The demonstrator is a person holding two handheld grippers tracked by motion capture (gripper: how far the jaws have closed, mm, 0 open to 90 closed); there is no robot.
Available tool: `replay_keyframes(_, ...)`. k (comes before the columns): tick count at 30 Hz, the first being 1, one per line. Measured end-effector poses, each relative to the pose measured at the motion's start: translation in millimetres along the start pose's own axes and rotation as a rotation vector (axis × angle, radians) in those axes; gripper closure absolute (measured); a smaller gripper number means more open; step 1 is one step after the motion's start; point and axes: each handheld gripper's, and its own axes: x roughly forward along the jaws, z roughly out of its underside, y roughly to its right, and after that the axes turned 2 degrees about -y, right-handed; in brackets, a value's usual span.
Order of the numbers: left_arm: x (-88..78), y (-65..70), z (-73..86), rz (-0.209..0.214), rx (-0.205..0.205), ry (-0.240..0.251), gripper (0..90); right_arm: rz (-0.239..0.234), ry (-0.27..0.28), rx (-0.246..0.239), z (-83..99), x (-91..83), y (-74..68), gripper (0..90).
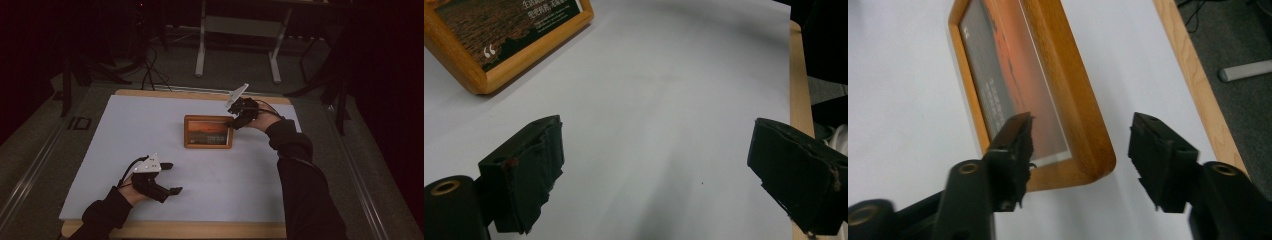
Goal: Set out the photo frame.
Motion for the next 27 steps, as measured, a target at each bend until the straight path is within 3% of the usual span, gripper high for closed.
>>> replay_keyframes(11, -0.1, 1.0, -0.5, 0.004, -0.002, 0.003, 8.5, -0.019, 0.131, 0.117, -2.3, -12.1, -21.8, 25.9)
replay_keyframes(14, 0.0, 1.3, -0.6, 0.005, -0.001, 0.002, 8.5, -0.053, 0.162, 0.147, 0.0, -14.1, -28.0, 20.7)
replay_keyframes(16, 0.2, 1.4, -0.5, 0.007, -0.001, 0.002, 8.5, -0.09, 0.193, 0.153, 2.2, -15.5, -31.8, 19.3)
replay_keyframes(23, 0.5, 1.7, -0.1, 0.01, 0.002, 0.0, 8.5, -0.09, 0.214, 0.152, 10.3, -17.1, -43.9, 15.7)
replay_keyframes(27, 0.2, 1.5, 0.0, 0.009, 0.001, 0.0, 8.5, -0.089, 0.241, 0.163, 26.0, -17.9, -57.0, 15.5)
